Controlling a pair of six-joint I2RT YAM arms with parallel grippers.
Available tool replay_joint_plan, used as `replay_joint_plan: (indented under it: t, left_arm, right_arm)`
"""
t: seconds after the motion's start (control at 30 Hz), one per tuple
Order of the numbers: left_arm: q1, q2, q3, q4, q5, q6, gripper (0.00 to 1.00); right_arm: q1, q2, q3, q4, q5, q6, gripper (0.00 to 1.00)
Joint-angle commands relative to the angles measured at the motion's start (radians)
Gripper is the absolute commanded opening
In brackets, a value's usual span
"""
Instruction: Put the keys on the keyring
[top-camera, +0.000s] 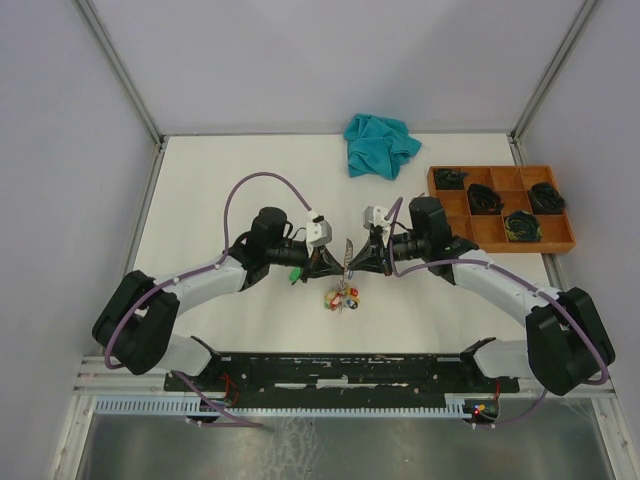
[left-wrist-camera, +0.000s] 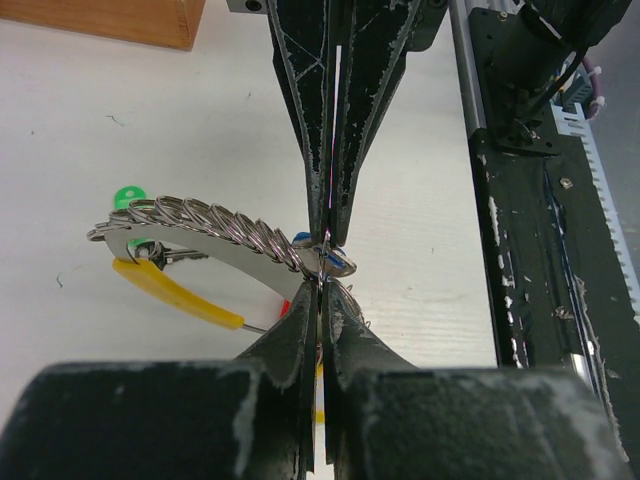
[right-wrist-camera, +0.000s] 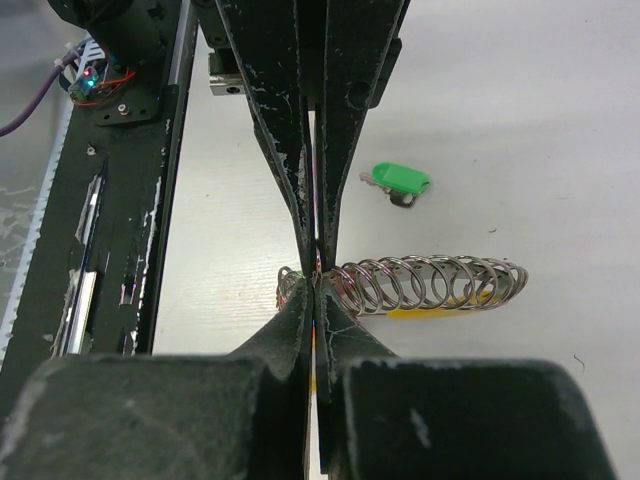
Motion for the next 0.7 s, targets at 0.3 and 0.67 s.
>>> replay_joint_plan:
  t: [0.3,0.67]
  left_arm:
    - [0.004,-0.086,-0.008,0.24,-0.151,-0.314,0.03]
    - [-0.005,-0.126,-0.093,0.387,-0.218,-0.383,0.03]
  right_arm:
    - [0.049,-0.106,-0.032,-0.054,0.122,-0.056,0.01]
    - [0.074,-0.168,-0.049,-0.019,0.235,-0.01,0.01]
